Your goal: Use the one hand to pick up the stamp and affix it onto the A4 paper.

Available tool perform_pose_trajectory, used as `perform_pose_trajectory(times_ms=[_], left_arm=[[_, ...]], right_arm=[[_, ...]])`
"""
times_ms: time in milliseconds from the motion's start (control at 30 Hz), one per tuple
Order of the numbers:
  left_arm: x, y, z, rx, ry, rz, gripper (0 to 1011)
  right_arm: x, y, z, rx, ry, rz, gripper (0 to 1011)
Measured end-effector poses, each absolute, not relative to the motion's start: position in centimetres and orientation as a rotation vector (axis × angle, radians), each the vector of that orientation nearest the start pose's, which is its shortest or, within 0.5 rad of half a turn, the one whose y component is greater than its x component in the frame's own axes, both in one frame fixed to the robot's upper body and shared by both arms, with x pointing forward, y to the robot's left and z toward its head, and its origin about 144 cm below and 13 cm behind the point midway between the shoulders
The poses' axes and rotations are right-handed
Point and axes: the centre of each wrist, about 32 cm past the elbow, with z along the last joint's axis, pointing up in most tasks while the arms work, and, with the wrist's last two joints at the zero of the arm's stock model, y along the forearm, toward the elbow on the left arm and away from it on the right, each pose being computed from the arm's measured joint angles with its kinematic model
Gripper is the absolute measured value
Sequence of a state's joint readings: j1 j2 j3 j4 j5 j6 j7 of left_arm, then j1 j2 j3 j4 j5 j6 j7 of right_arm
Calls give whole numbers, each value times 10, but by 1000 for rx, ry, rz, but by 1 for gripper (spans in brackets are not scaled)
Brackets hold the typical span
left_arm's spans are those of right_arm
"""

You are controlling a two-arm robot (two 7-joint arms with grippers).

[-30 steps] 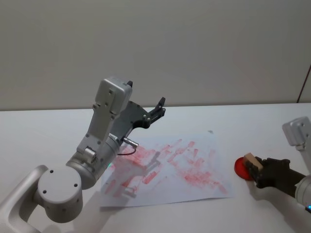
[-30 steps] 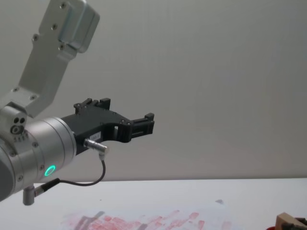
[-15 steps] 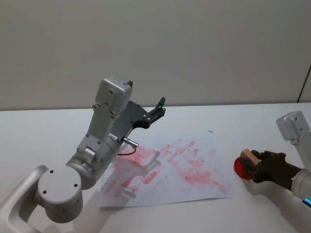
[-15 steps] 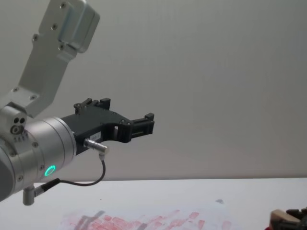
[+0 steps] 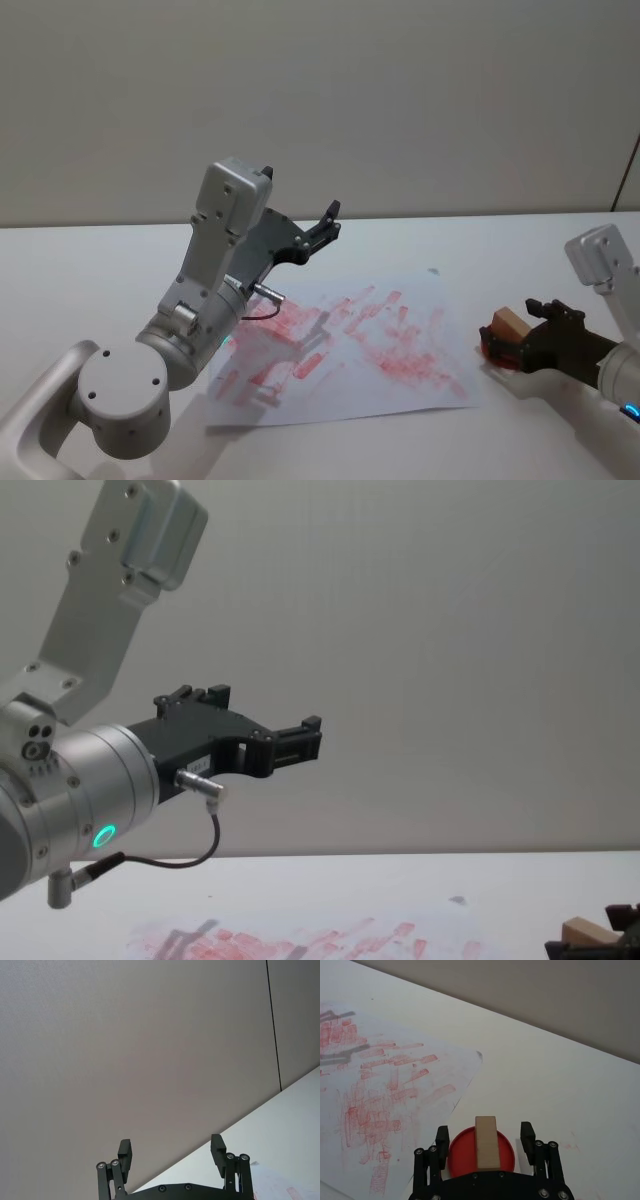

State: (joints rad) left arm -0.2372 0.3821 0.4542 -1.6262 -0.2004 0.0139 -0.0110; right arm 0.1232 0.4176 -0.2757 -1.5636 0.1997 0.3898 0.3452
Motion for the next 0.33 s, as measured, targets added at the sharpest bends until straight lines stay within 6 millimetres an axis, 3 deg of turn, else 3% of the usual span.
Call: perform_pose_trajectory(times_ms=[200, 333], left_arm=[[492, 198, 1204, 61, -268, 1124, 1001], [492, 198, 1204, 61, -268, 1124, 1001]], right_arm=[[483, -269, 1167, -451, 134, -1005, 985], [483, -269, 1167, -451, 133, -1004, 1001]])
